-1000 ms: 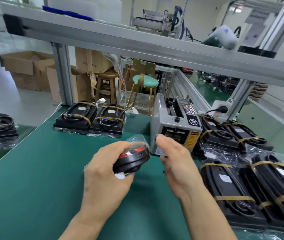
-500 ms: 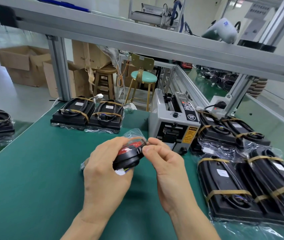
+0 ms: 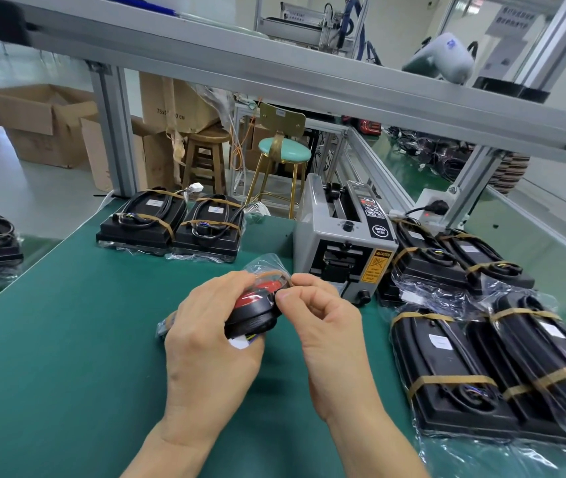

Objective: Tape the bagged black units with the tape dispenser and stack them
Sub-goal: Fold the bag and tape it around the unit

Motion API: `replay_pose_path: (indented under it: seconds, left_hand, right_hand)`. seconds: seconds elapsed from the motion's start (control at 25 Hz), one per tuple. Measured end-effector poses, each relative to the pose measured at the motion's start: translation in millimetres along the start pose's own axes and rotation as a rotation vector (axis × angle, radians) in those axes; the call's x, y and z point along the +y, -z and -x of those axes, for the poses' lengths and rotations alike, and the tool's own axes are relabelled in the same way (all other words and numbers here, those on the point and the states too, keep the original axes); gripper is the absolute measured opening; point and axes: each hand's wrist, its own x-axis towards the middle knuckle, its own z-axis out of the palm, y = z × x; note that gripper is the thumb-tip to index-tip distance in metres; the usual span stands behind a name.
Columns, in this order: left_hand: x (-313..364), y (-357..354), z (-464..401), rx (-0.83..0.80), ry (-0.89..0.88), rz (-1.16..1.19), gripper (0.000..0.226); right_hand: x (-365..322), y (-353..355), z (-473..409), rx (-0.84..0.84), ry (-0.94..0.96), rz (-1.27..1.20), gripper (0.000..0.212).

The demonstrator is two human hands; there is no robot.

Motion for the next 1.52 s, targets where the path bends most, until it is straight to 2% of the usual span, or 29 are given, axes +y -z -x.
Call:
replay_pose_path:
  seconds: [0.32, 0.56, 0.64, 0.76, 1.0, 1.12, 1.2, 1.36, 1.4, 1.44, 1.52]
  left_hand:
    - [2, 0, 0, 0.011, -0.017, -0.005, 0.060]
    - [1, 0, 0, 0.023, -0.038, 0.004, 0.057]
    - [1, -1, 0, 0.021, -0.033, -0.001, 0.059]
    - [0, 0, 1, 0.014, -0.024, -0.004, 0.060]
    - [0, 1, 1, 0.004, -0.009, 0.017, 0.060]
    - [-2, 6, 0, -0.011, -0.004, 0.051, 0.067]
    - [-8, 15, -3, -0.028, 0.051, 0.184, 0.068]
    - [-26, 26, -12, -0.008, 0.341, 0.887, 0.064]
    - [-31, 25, -11, -0.023, 0.374, 1.004, 0.064]
    - [-34, 24, -11, -0.053, 0.403, 1.077, 0.064]
    - [-41, 23, -11, -0.178, 0.465, 1.079, 0.068]
  right_hand:
    - [0, 0, 1, 0.013, 0.020, 0.055, 0.024]
    - [2, 0, 2, 0.056, 0.029, 0.145, 0.016]
    - [5, 0, 1, 0.080, 0.004, 0.085, 0.014]
    - [8, -4, 2, 0.091, -0.121, -0.154, 0.025]
    - [10, -6, 1, 0.048, -0.120, -0.109, 0.027]
    - [15, -2, 3, -0.031, -0.008, 0.048, 0.050]
    - [16, 10, -1, -0.114, 0.025, 0.159, 0.066]
    - [9, 39, -21, -0.454, 0.065, 0.578, 0.105]
    - [8, 42, -25, -0.468, 0.093, 0.624, 0.102]
    - [5, 42, -28, -0.442, 0.138, 0.649, 0.090]
    - [0, 42, -32, -0.355, 0.239, 0.716, 0.064]
